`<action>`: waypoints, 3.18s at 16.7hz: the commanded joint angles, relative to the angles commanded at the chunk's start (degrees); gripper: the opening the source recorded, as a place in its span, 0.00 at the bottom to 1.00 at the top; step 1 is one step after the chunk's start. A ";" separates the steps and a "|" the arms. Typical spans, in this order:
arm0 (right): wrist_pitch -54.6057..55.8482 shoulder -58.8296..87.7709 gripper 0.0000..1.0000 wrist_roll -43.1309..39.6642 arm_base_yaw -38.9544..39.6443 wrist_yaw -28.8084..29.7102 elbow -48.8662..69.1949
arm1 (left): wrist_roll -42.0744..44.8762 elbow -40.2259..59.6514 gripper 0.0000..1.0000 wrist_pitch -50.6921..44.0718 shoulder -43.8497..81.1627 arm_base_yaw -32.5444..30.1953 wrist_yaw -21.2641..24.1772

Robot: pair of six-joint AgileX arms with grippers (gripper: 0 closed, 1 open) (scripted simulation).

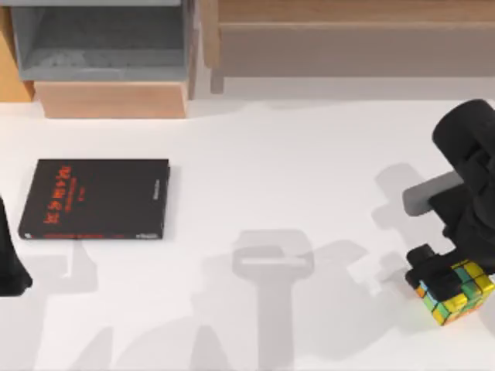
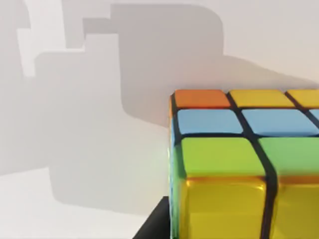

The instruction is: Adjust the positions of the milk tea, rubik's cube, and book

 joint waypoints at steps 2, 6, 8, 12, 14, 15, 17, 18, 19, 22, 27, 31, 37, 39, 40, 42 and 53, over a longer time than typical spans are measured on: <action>0.00 0.00 0.00 0.00 0.00 0.00 0.00 | 0.00 0.00 1.00 0.00 0.00 0.00 0.00; 0.00 0.00 0.00 0.00 0.00 0.00 0.00 | 0.00 0.00 1.00 0.00 0.00 0.00 0.00; -0.02 -0.11 0.00 0.04 -0.08 0.04 0.06 | 0.00 0.00 1.00 0.00 0.00 0.00 0.00; -3.94 -1.49 0.00 -0.01 -0.10 0.05 2.34 | 0.00 0.00 1.00 0.00 0.00 0.00 0.00; -6.65 -2.49 0.00 -0.04 -0.11 0.04 3.90 | 0.00 0.00 1.00 0.00 0.00 0.00 0.00; -7.17 -2.91 0.00 -0.06 -0.14 0.04 4.38 | 0.00 0.00 1.00 0.00 0.00 0.00 0.00; -7.20 -2.94 0.00 -0.06 -0.14 0.04 4.40 | 0.00 0.00 1.00 0.00 0.00 0.00 0.00; -7.06 -2.69 0.00 0.03 -0.10 0.01 4.24 | 0.00 0.00 1.00 0.00 0.00 0.00 0.00; -6.96 -2.71 0.00 0.04 -0.13 0.03 4.30 | 0.00 0.00 1.00 0.00 0.00 0.00 0.00; -3.27 -3.27 0.00 0.30 -1.34 0.36 5.99 | 0.00 0.00 1.00 0.00 0.00 0.00 0.00; 13.48 -5.13 0.00 1.56 -6.07 1.55 11.68 | 0.00 0.00 1.00 0.00 0.00 0.00 0.00; 32.66 -7.80 0.00 2.70 -10.74 2.85 17.04 | 0.00 0.00 1.00 0.00 0.00 0.00 0.00; 52.77 -10.35 0.00 4.14 -16.63 4.46 24.36 | 0.00 0.00 1.00 0.00 0.00 0.00 0.00; 54.69 -9.91 0.00 4.36 -17.51 4.66 25.35 | 0.00 0.00 1.00 0.00 0.00 0.00 0.00; 54.81 -9.87 0.00 4.38 -17.56 4.67 25.41 | 0.00 0.00 1.00 0.00 0.00 0.00 0.00; 54.81 -9.87 0.00 4.38 -17.56 4.67 25.41 | 0.00 0.00 1.00 0.00 0.00 0.00 0.00; 59.24 6.27 0.00 3.43 -18.64 6.46 44.93 | 0.00 0.00 1.00 0.00 0.00 0.00 0.00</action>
